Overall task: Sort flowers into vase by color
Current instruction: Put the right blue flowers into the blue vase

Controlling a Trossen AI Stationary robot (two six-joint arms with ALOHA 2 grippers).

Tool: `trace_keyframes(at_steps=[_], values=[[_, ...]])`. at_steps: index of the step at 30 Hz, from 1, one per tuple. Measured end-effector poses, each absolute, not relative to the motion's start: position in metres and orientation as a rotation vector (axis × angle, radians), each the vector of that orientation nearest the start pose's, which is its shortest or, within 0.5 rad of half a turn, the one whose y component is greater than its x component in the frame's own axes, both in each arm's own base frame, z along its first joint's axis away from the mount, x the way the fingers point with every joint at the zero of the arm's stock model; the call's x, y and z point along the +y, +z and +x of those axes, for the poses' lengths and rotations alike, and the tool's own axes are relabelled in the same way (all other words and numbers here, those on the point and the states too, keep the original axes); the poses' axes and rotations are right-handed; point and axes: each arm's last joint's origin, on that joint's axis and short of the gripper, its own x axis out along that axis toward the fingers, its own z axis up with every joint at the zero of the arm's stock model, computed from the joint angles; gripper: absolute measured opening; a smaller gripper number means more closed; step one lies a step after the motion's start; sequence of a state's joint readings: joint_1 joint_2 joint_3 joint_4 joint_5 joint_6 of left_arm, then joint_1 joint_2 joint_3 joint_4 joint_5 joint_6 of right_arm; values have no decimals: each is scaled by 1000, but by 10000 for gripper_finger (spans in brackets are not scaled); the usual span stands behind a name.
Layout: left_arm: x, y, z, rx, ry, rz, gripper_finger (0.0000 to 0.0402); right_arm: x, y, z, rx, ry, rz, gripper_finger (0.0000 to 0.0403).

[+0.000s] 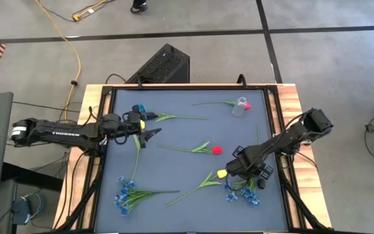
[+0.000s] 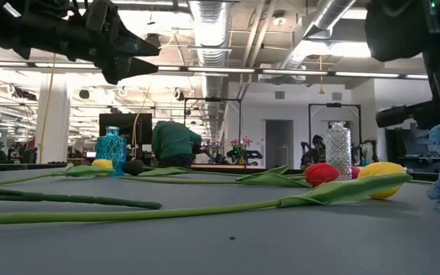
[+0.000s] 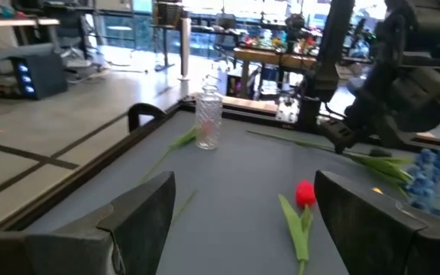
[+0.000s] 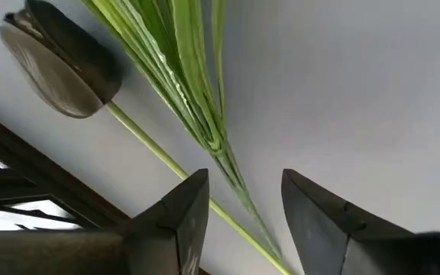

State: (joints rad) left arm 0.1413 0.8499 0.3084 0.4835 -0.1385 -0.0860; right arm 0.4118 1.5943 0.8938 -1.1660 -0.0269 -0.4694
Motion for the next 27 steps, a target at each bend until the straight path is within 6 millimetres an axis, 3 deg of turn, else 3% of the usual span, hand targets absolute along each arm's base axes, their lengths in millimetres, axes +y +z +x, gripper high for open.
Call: trace_keyframes(at_steps=[5, 18, 21, 27], values=[[30, 218, 183, 68, 280, -85, 302, 89, 154, 201, 1795, 760, -671, 188], [29, 216, 183, 85, 244, -82, 302, 93, 142, 202, 1694, 812, -628, 163], [29, 215, 183, 100, 244, -72, 302, 94, 142, 204, 1664, 825, -636, 134], [26, 215, 183, 103, 229, -50, 302, 91, 148, 212, 1641, 791, -603, 35]])
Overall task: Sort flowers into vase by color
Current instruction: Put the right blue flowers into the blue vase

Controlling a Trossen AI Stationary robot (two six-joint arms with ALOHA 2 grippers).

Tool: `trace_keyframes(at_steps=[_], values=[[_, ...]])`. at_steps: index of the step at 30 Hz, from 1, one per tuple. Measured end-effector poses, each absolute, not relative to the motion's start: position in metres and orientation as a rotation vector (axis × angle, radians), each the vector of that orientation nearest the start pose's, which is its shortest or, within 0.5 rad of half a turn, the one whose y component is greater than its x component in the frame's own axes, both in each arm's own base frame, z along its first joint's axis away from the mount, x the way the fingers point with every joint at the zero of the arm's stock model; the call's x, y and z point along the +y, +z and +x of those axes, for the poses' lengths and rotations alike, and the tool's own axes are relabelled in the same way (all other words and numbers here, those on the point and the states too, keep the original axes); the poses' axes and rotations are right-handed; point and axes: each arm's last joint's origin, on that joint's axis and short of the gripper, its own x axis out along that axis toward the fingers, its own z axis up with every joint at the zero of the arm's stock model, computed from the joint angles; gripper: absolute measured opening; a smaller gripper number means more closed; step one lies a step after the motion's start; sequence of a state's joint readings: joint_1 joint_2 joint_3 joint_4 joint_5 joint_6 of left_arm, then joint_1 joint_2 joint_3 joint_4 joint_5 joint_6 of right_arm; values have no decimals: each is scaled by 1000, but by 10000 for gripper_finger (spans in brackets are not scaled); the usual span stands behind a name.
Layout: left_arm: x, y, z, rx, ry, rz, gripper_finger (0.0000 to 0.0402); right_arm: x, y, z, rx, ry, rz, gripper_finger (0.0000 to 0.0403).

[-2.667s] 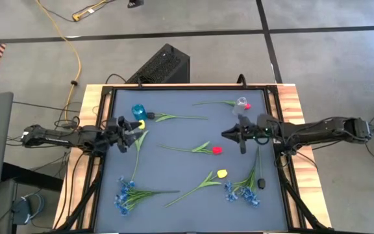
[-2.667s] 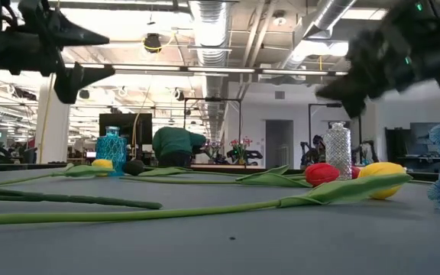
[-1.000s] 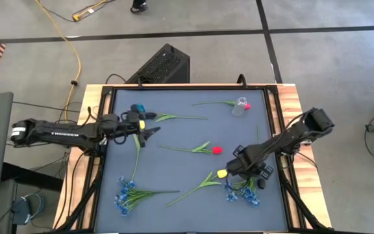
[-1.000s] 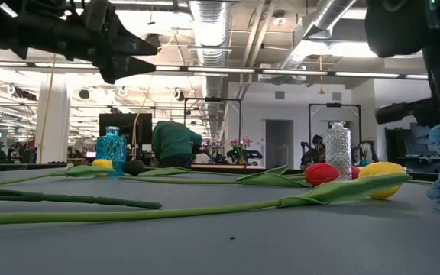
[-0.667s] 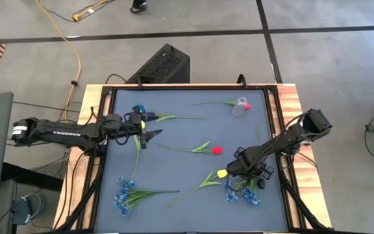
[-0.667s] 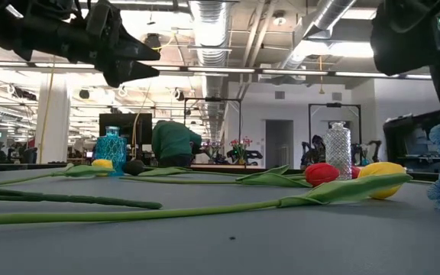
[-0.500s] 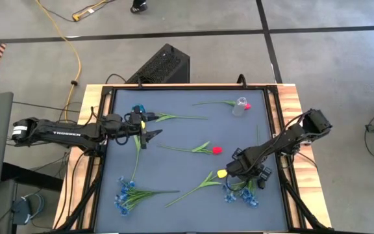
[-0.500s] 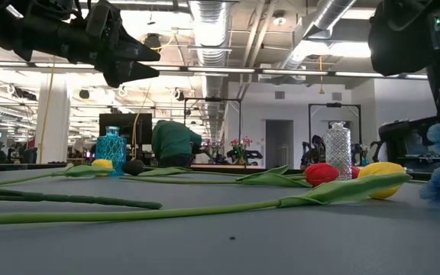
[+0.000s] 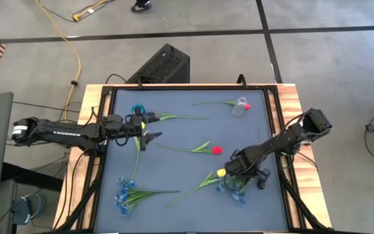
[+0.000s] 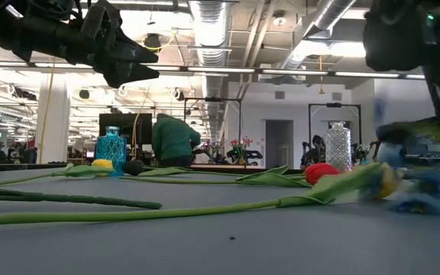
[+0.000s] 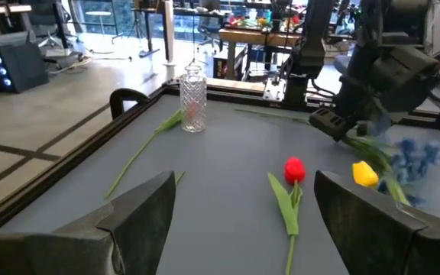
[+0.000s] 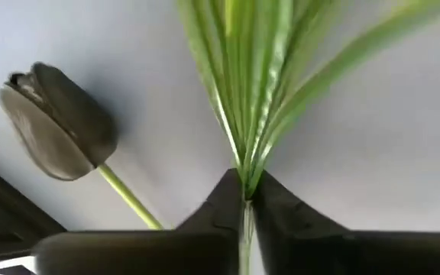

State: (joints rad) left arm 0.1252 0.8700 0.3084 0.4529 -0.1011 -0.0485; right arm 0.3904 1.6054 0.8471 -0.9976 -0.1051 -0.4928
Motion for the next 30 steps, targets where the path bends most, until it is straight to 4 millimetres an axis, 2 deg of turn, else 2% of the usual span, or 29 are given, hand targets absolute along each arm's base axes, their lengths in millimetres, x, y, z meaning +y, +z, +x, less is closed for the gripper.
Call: trace_keyframes(at_steps=[4, 9, 16, 21, 24, 27, 30], values=[[25, 216, 183, 91, 224, -38, 302, 85, 162, 222, 1636, 807, -607, 32], [25, 216, 183, 93, 224, -39, 302, 77, 195, 242, 1598, 800, -629, 32], [25, 214, 183, 118, 225, -37, 302, 58, 261, 267, 1460, 659, -535, 32], [25, 213, 183, 122, 224, -36, 302, 40, 310, 266, 1283, 524, -409, 32], [25, 212, 183, 134, 210, -34, 302, 28, 333, 261, 1097, 462, -360, 32], [25, 210, 183, 153, 206, -23, 302, 16, 357, 268, 745, 401, -350, 32], [25, 209, 183, 165, 217, -6, 302, 3, 375, 285, 352, 355, -361, 32]])
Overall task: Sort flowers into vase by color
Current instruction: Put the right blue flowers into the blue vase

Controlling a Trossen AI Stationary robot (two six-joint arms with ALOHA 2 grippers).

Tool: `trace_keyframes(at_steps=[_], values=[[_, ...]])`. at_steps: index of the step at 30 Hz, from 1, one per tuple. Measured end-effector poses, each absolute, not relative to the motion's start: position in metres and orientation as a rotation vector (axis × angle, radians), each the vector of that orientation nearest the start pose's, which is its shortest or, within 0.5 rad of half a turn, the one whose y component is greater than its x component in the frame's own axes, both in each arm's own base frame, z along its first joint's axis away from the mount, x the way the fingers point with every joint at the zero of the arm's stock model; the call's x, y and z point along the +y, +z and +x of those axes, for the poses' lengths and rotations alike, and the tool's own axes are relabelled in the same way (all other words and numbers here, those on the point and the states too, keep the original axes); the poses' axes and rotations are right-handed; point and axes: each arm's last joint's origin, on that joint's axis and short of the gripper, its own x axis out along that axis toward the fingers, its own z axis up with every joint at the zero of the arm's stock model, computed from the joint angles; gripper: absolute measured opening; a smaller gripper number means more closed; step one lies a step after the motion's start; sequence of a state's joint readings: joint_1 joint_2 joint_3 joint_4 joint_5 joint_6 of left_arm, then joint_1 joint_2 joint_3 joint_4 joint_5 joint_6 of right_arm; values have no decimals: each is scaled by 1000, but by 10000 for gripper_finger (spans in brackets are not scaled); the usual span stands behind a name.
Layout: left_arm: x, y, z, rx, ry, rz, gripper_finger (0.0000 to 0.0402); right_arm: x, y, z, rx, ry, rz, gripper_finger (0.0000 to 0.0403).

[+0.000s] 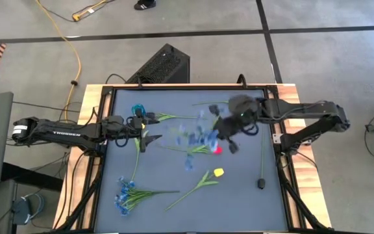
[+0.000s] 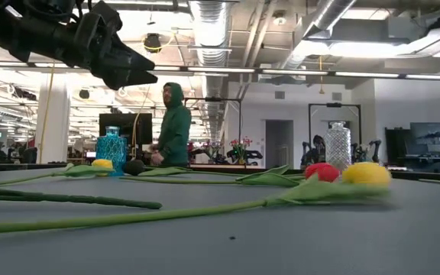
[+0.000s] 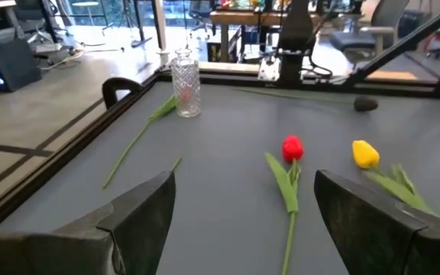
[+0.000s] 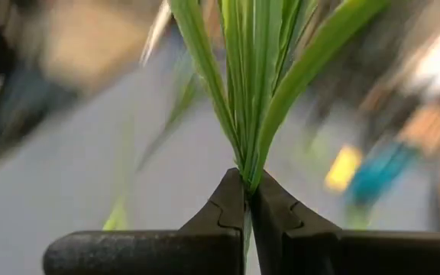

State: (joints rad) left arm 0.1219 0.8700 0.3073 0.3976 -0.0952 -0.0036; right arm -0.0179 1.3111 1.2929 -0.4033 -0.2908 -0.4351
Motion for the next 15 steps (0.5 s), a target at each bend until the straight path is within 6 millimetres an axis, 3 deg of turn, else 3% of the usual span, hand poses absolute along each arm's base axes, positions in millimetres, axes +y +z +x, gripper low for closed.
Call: trace_keyframes(at_steps=[4, 10, 15], values=[[27, 203, 179, 246, 298, 3, 302, -16, 376, 312, 13, 241, -369, 34], [35, 206, 155, 350, 693, 7, 302, -55, 340, 364, -181, 113, -365, 33], [35, 213, 135, 278, 837, -30, 302, -94, 311, 404, -361, 48, -198, 33]])
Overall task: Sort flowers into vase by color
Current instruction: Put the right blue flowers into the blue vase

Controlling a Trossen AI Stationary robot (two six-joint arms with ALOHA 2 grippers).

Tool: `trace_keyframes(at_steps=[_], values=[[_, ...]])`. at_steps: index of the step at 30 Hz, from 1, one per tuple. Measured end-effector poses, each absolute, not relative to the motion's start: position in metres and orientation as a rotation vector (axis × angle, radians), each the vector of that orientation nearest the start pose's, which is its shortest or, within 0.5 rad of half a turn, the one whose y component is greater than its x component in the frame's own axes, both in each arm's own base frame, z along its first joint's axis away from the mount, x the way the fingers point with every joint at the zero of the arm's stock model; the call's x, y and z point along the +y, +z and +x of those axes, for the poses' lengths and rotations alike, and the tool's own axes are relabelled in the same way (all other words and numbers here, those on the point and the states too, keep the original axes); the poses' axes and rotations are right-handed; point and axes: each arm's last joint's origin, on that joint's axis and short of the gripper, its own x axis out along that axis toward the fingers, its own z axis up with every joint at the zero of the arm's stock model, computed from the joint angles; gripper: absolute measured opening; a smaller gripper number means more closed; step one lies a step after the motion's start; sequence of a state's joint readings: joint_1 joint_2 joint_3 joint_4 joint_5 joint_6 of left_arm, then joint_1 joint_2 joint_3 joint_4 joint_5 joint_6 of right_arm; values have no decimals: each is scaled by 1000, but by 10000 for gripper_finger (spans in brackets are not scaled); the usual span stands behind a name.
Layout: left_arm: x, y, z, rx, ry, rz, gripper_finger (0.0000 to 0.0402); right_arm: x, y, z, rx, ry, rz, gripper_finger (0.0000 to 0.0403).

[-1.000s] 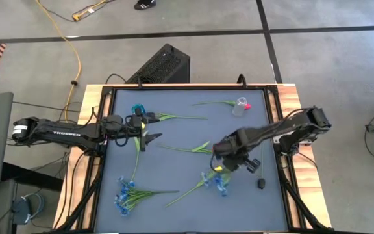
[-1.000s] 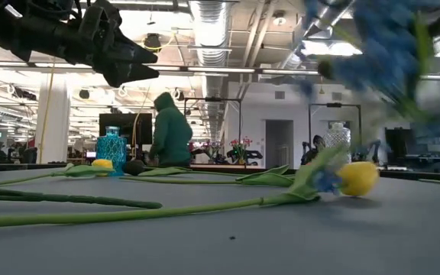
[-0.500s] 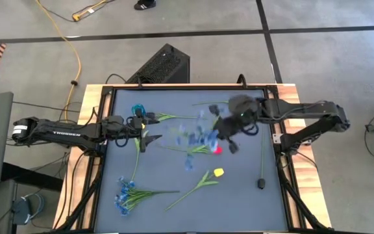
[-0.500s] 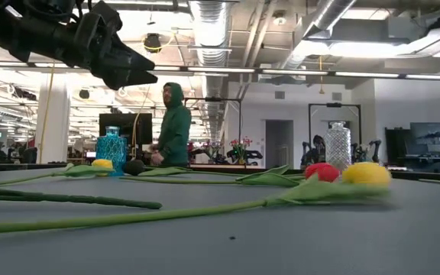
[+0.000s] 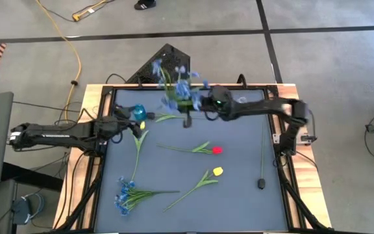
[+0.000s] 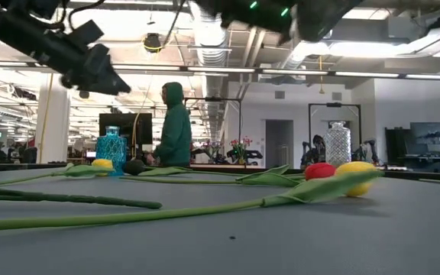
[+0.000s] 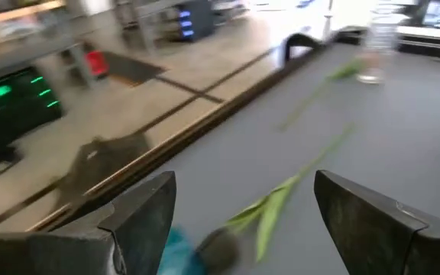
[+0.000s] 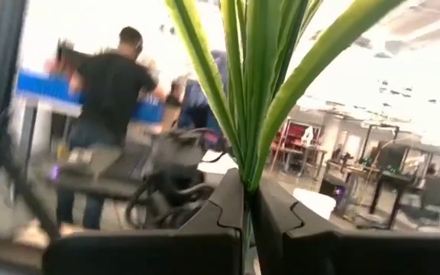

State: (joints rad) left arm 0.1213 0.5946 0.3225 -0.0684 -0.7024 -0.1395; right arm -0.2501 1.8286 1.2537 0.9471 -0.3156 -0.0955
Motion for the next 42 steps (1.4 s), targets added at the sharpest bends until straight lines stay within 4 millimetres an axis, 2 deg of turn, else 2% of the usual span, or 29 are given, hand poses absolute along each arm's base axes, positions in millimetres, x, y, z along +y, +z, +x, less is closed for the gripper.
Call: trace_keyframes(at_steps=[6, 12, 18, 23, 42], values=[[38, 211, 116, 225, 1125, -102, 302, -134, 276, 463, -368, 22, -7, 33], [40, 205, 106, 222, 1340, -61, 302, -143, 252, 507, -392, -70, 28, 33], [42, 199, 97, 273, 1450, 7, 302, -150, 229, 530, -347, -133, 51, 34], [43, 197, 97, 305, 1437, 7, 302, -152, 210, 539, -315, -149, 56, 35], [43, 197, 97, 315, 1413, -6, 302, -148, 198, 544, -182, -215, 16, 35]])
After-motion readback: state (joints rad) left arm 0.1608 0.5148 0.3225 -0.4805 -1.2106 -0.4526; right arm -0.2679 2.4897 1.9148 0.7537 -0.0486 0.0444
